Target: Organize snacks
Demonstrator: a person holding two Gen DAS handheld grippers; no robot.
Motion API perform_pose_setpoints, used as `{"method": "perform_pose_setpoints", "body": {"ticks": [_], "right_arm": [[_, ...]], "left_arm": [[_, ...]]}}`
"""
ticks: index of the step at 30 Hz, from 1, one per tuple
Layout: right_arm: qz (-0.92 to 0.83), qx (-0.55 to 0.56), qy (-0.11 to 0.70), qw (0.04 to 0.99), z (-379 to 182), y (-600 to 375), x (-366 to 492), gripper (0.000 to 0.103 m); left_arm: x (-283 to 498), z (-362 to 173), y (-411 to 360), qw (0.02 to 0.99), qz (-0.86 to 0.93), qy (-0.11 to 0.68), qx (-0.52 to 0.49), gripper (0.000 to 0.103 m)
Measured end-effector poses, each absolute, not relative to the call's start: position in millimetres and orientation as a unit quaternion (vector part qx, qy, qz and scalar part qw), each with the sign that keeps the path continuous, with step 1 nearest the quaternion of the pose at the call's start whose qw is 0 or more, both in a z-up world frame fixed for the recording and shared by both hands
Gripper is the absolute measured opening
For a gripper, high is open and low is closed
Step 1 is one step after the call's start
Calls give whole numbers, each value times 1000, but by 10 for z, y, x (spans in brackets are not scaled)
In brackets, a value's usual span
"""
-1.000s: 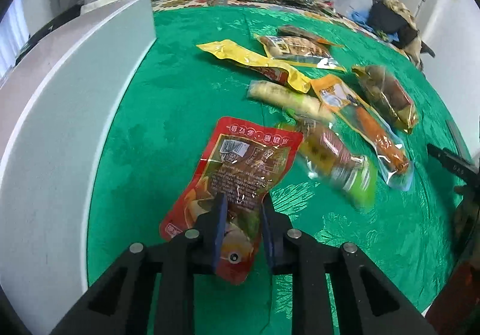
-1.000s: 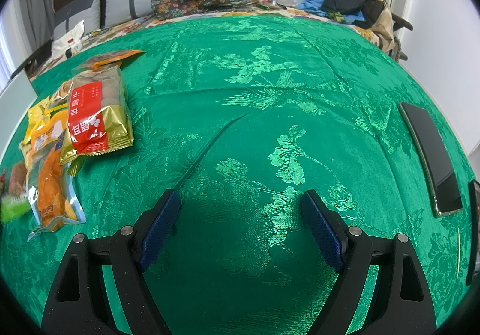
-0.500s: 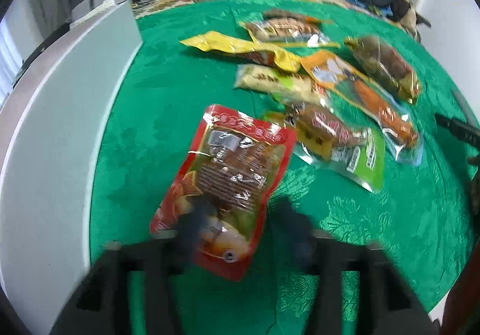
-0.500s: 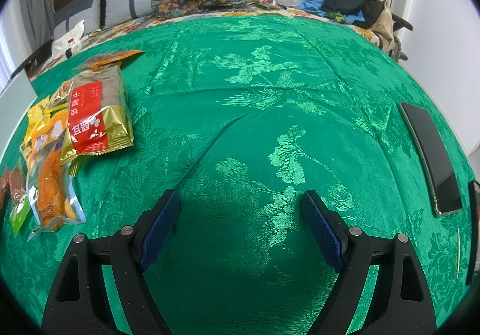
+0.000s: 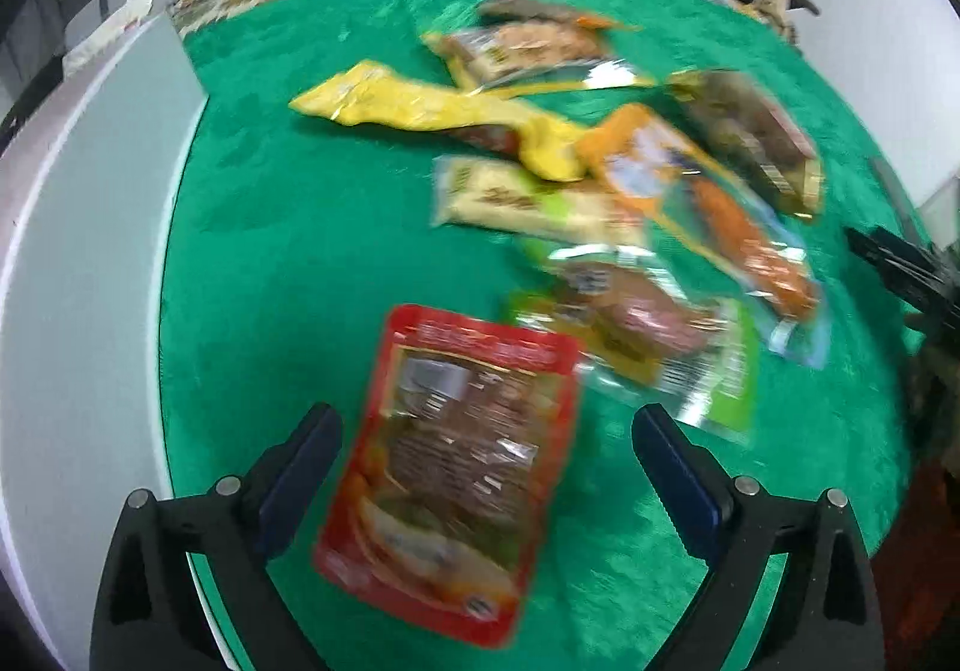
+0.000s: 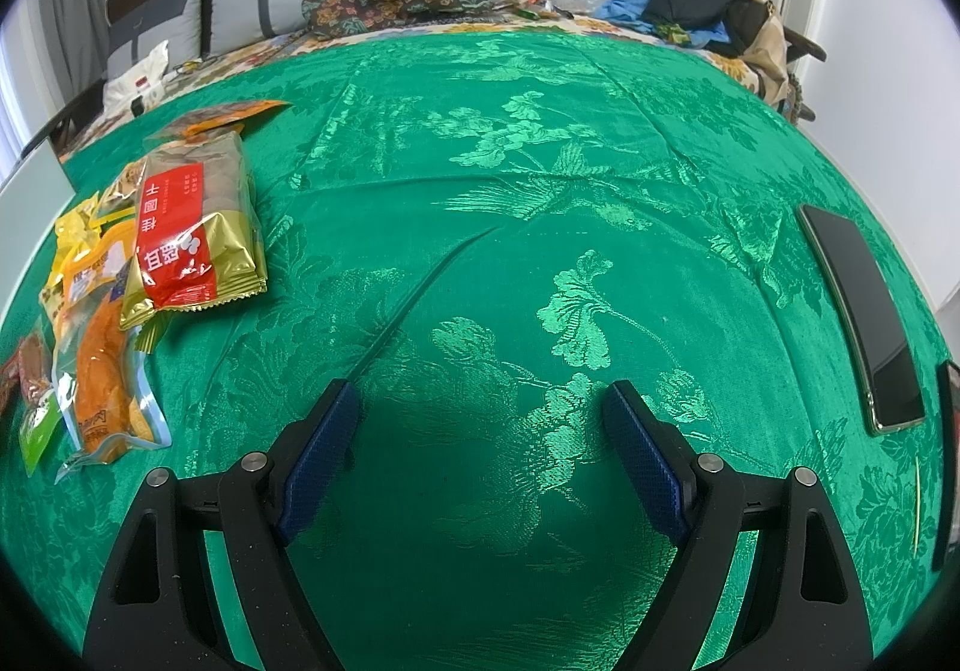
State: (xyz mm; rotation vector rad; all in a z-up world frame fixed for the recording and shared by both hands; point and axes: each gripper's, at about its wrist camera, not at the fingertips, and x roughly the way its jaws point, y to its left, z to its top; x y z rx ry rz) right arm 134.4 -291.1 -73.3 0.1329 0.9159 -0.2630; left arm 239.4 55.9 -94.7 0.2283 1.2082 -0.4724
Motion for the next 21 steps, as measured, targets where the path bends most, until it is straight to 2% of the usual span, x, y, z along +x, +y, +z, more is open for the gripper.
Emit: {"method": "perform_pose_setpoints", "body": {"ticks": [3, 6, 12, 14, 15, 18, 21], "right_arm": [[-126, 64, 440, 887, -733, -2911, 1344, 87], [-126, 64, 440, 887, -732, -2910, 1344, 87], [-127, 64, 440, 886, -734, -2908, 1345, 87], [-127, 64, 440, 887, -734, -2907, 1345, 87], [-127, 64, 440, 887, -734, -2904, 1345, 87], [-127, 64, 440, 887, -735, -2907, 1346, 87], [-127, 64, 440, 887, -736, -2906, 1346, 87]], "left_arm": [[2477, -1052, 585, 783, -226, 571, 102, 100], [2449, -1083, 498, 779, -227, 566, 145, 103], [2373, -1066, 454, 780, -240, 556, 159, 102], [2373, -1047, 493, 783, -237, 553, 157, 93], [2372, -989, 532, 789, -234, 548, 151, 72], [2415, -914, 657, 792, -226, 554, 121, 63], [2365, -795, 747, 808, -213, 537, 114, 45]]}}
